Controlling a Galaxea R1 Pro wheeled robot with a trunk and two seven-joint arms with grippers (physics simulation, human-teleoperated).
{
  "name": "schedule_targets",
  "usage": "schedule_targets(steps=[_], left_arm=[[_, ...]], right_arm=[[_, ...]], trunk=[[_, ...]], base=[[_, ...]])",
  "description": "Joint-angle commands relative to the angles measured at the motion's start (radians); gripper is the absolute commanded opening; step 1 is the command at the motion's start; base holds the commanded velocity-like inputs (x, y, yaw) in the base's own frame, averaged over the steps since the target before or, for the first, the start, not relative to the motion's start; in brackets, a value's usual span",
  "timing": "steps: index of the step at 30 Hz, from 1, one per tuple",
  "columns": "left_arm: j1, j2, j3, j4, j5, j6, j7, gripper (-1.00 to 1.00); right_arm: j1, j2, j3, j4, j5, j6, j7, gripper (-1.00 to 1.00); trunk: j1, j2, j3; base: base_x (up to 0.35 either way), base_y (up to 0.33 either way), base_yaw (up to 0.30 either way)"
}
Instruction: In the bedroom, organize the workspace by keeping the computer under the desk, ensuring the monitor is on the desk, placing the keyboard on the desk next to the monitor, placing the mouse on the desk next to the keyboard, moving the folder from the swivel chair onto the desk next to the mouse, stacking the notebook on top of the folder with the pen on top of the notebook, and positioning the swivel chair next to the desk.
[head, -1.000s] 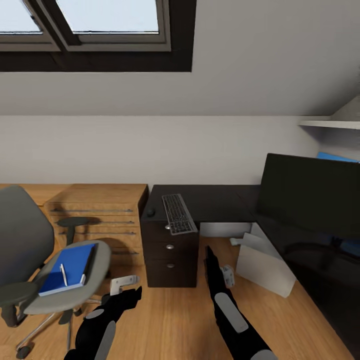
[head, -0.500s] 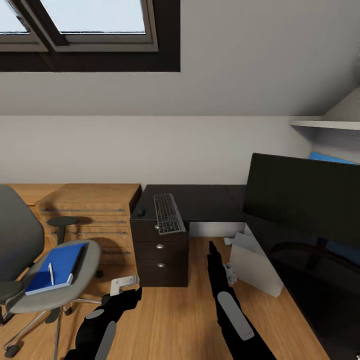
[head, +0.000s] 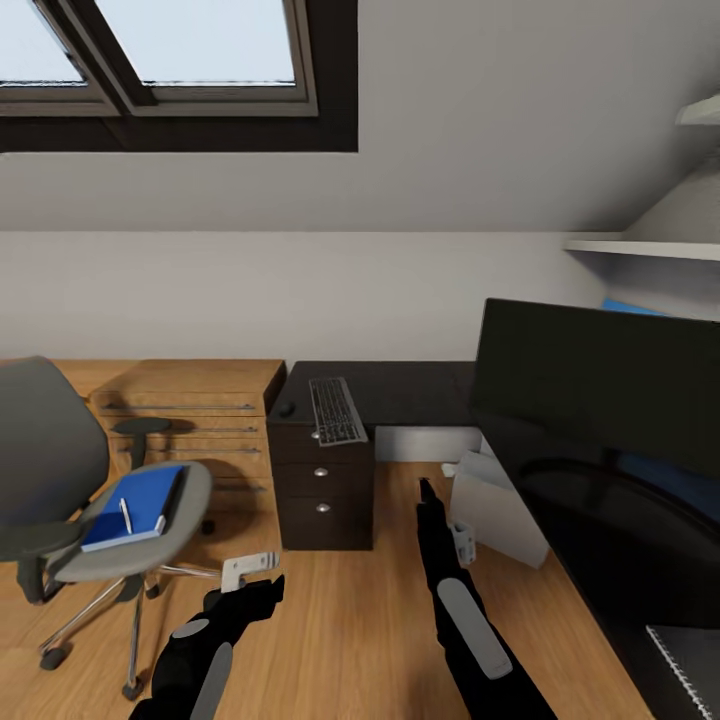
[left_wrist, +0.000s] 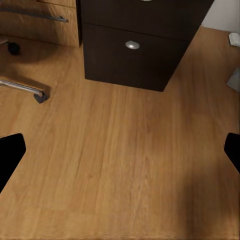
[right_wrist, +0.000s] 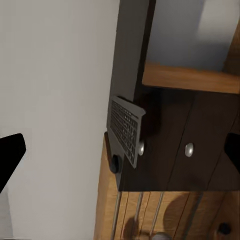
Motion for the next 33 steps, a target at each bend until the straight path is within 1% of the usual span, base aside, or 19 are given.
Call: schedule_targets(steps=[1,7,10,11,13,16,17,18,19,22,23,27,29,30,31,32,33], left_arm=[[-0.001,0.0,-0.001,-0.001,0.011,0.004,0.009,1.0],[-0.001,0.0,-0.001,-0.001,0.011,0.004,0.009,1.0],[-0.001,0.0,-0.001,-0.001,0.011,0.004,0.009,1.0],[-0.001,0.0,-0.001,-0.001,0.011,0.004,0.009,1.0],[-0.001,0.0,-0.001,-0.001,0.011,0.004,0.009,1.0],[-0.001,0.0,-0.001,-0.001,0.011,0.004,0.009,1.0],[-0.001,0.0,-0.001,-0.001,0.011,0.004,0.009,1.0],[-0.001,0.0,-0.001,-0.001,0.011,0.004,0.009,1.0],[-0.001,0.0,-0.001,-0.001,0.011,0.004,0.009,1.0],[-0.001,0.0,-0.001,-0.001,0.011,0.004,0.009,1.0],[-0.001,0.0,-0.001,-0.001,0.011,0.004,0.009,1.0],[0.0,0.0,-0.001,-0.001,0.011,0.004,0.009,1.0],[-0.001,0.0,-0.001,-0.001,0.011,0.004,0.009,1.0],[-0.001,0.0,-0.001,-0.001,0.011,0.004,0.009,1.0],[-0.001,0.0,-0.001,-0.001,0.01,0.004,0.009,1.0],[-0.001,0.0,-0.001,-0.001,0.01,0.003,0.009,1.0],[0.0,0.0,-0.001,-0.001,0.011,0.003,0.009,1.0]], right_arm=[[-0.001,-0.01,0.005,-0.009,-0.009,-0.006,0.002,1.0],[-0.001,-0.044,0.012,-0.052,-0.004,-0.006,-0.005,1.0],[-0.001,-0.059,0.013,-0.072,0.008,-0.005,-0.037,1.0],[-0.001,-0.071,0.014,-0.086,0.027,-0.004,-0.075,1.0],[-0.001,-0.085,0.018,-0.098,0.058,-0.003,-0.119,1.0],[-0.001,-0.103,0.026,-0.12,0.123,0.007,-0.186,1.0],[-0.001,-0.111,0.029,-0.138,0.174,0.018,-0.22,1.0],[-0.001,-0.111,0.029,-0.138,0.174,0.018,-0.22,1.0],[-0.001,-0.117,0.031,-0.157,0.226,0.029,-0.244,1.0],[-0.001,-0.125,0.031,-0.179,0.304,0.039,-0.266,1.0],[-0.001,-0.131,0.03,-0.187,0.355,0.042,-0.275,1.0],[-0.001,-0.146,0.024,-0.196,0.443,0.048,-0.288,1.0],[-0.001,-0.162,0.015,-0.198,0.471,0.055,-0.294,1.0],[-0.001,-0.174,0.012,-0.2,0.478,0.066,-0.3,1.0],[-0.002,-0.204,0.009,-0.206,0.486,0.144,-0.344,1.0],[-0.003,-0.212,0.008,-0.21,0.487,0.175,-0.363,1.0],[-0.005,-0.224,0.007,-0.222,0.489,0.251,-0.408,1.0]], trunk=[[-0.001,-0.001,-0.001],[-0.001,-0.001,-0.001],[-0.001,-0.001,-0.001],[-0.001,-0.001,-0.001],[-0.001,-0.001,-0.001],[-0.001,-0.001,-0.001],[-0.001,-0.001,-0.001],[-0.001,-0.001,-0.001],[-0.001,-0.001,-0.001],[-0.001,-0.001,-0.001],[-0.001,-0.001,-0.001],[-0.001,-0.001,-0.001],[-0.001,-0.001,-0.001],[-0.001,-0.001,-0.001],[-0.001,-0.001,-0.001],[-0.001,-0.001,-0.001],[-0.001,-0.001,-0.001]], base=[[-0.327,-0.117,0.0],[-0.326,-0.134,0.0],[-0.325,-0.144,0.0],[-0.325,-0.146,0.0],[-0.322,-0.151,0.0],[-0.307,-0.174,0.0],[-0.278,-0.212,0.0],[-0.278,-0.212,0.0],[-0.253,-0.238,0.0],[-0.216,-0.263,0.0],[-0.164,-0.292,0.0],[-0.139,-0.305,0.0],[-0.116,-0.317,0.0],[-0.11,-0.319,0.0],[-0.099,-0.323,0.0],[-0.094,-0.323,0.0],[-0.074,-0.325,0.0]])
